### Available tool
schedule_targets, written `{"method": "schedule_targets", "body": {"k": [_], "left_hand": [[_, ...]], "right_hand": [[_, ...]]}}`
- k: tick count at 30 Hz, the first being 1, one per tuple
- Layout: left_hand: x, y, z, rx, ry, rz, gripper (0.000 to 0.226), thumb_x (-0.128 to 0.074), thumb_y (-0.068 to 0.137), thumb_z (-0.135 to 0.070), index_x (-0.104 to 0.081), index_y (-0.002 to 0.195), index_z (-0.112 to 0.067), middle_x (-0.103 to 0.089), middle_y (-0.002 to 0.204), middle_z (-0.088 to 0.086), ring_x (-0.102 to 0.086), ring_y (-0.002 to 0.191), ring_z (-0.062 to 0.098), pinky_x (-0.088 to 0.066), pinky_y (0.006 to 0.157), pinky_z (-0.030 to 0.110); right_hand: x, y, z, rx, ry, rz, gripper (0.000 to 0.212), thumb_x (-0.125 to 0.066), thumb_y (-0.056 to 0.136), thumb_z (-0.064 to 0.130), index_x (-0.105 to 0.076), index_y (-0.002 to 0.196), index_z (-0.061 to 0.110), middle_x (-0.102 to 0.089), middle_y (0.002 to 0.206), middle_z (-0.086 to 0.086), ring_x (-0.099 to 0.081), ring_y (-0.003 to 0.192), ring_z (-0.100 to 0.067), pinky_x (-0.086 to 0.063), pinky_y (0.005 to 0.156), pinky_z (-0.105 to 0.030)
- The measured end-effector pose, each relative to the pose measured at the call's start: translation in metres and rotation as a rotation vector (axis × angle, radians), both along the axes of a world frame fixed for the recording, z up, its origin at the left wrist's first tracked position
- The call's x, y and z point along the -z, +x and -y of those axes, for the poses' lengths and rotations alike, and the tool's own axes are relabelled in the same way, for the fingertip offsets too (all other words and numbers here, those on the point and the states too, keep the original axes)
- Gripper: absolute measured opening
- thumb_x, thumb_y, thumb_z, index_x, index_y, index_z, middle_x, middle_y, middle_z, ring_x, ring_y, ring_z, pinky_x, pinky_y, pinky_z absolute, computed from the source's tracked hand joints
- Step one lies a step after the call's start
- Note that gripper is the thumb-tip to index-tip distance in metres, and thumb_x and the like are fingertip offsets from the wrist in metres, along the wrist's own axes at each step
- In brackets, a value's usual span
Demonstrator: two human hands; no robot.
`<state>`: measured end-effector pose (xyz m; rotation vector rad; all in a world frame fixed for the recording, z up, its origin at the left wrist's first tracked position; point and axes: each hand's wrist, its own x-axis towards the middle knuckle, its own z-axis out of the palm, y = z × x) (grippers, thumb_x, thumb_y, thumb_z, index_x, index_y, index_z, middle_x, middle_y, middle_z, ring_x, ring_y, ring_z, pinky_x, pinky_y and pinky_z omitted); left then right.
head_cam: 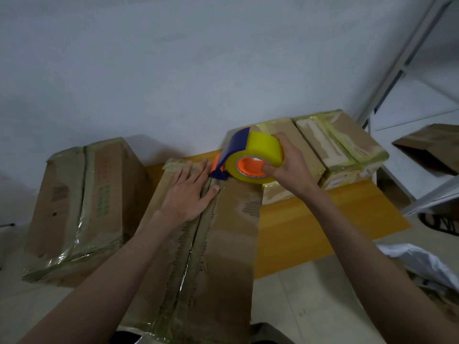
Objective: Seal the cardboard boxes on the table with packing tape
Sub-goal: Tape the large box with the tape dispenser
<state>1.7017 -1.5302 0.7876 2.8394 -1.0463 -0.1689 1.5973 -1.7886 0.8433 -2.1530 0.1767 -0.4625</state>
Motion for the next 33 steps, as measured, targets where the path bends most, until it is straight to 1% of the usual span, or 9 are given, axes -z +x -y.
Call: {"method": "schedule_targets", "body": {"k": [5,8,11,13,16,20,23,27,33], "left_hand": [[0.000,0.000,-0.002,0.006,0.004,0.016,0.077,-0.002,0.093,-0.074,0.006,0.159,-0.036,0.011,0.166,-0.016,0.010,0.154,0.018,0.003,0.125,0.041],[-0.001,-0.002,0.000,-0.007,0.012,0.014,0.079,-0.001,0.091,-0.075,0.007,0.159,-0.036,0.013,0.166,-0.016,0.012,0.154,0.019,0.003,0.126,0.043],[-0.002,-0.002,0.001,-0.008,0.022,0.023,0.079,0.000,0.090,-0.075,0.008,0.159,-0.038,0.013,0.166,-0.015,0.011,0.154,0.020,0.002,0.126,0.044],[-0.002,-0.002,0.002,-0.001,0.028,0.022,0.076,0.000,0.091,-0.075,0.010,0.158,-0.040,0.015,0.166,-0.014,0.012,0.154,0.021,0.002,0.125,0.045],[-0.002,-0.002,0.001,0.015,0.035,0.021,0.072,-0.001,0.092,-0.073,0.012,0.156,-0.044,0.017,0.166,-0.012,0.013,0.154,0.024,0.002,0.125,0.048],[-0.004,-0.003,0.005,0.002,0.071,-0.006,0.074,0.000,0.092,-0.072,0.010,0.158,-0.039,0.019,0.166,-0.008,0.016,0.153,0.025,0.003,0.124,0.051],[-0.007,-0.010,0.017,-0.011,0.054,-0.025,0.065,-0.014,0.104,-0.054,0.004,0.161,-0.026,0.016,0.167,-0.004,0.015,0.154,0.023,0.002,0.125,0.049],[-0.010,-0.021,0.041,0.076,-0.047,-0.073,0.060,-0.023,0.107,-0.033,-0.001,0.161,-0.018,0.007,0.168,0.000,0.010,0.154,0.014,0.003,0.126,0.037],[-0.013,-0.037,0.066,-0.012,0.020,-0.136,0.093,-0.019,0.090,-0.080,0.010,0.160,-0.026,0.017,0.166,-0.008,0.017,0.153,0.022,0.008,0.124,0.048]], "right_hand": [[0.003,-0.014,0.021,0.073,0.021,0.009,0.060,-0.079,0.078,0.007,-0.050,0.128,0.024,-0.055,0.113,0.006,-0.055,0.097,-0.014,-0.046,0.072,-0.024],[0.007,-0.031,0.039,0.118,0.061,0.037,0.056,-0.074,0.077,0.014,-0.049,0.124,0.030,-0.057,0.111,0.008,-0.058,0.097,-0.006,-0.051,0.073,-0.027],[0.013,-0.040,0.045,0.116,0.049,0.032,0.055,-0.070,0.076,0.020,-0.050,0.126,0.030,-0.059,0.117,0.003,-0.061,0.104,-0.018,-0.057,0.076,-0.043],[0.016,-0.042,0.044,0.106,0.040,0.037,0.054,-0.069,0.078,0.020,-0.048,0.125,0.035,-0.057,0.115,0.010,-0.059,0.105,-0.013,-0.057,0.078,-0.047],[0.019,-0.042,0.042,0.109,0.049,0.044,0.053,-0.068,0.079,0.018,-0.046,0.123,0.038,-0.053,0.113,0.021,-0.056,0.103,-0.004,-0.055,0.075,-0.041],[0.020,-0.037,0.044,0.097,0.031,0.047,0.052,-0.070,0.080,0.012,-0.047,0.125,0.026,-0.052,0.110,0.016,-0.053,0.098,0.005,-0.045,0.072,-0.022],[0.019,-0.034,0.044,0.096,-0.011,0.029,0.055,-0.068,0.077,0.018,-0.050,0.129,0.017,-0.054,0.115,0.006,-0.052,0.098,-0.009,-0.042,0.072,-0.020],[0.013,-0.033,0.045,0.097,-0.029,0.017,0.055,-0.067,0.071,0.018,-0.053,0.124,0.014,-0.055,0.111,0.003,-0.052,0.095,-0.011,-0.041,0.070,-0.019],[0.007,-0.035,0.047,0.052,-0.053,-0.001,0.065,-0.078,0.074,-0.001,-0.053,0.132,0.017,-0.055,0.122,0.010,-0.052,0.109,-0.007,-0.048,0.084,-0.022]]}}
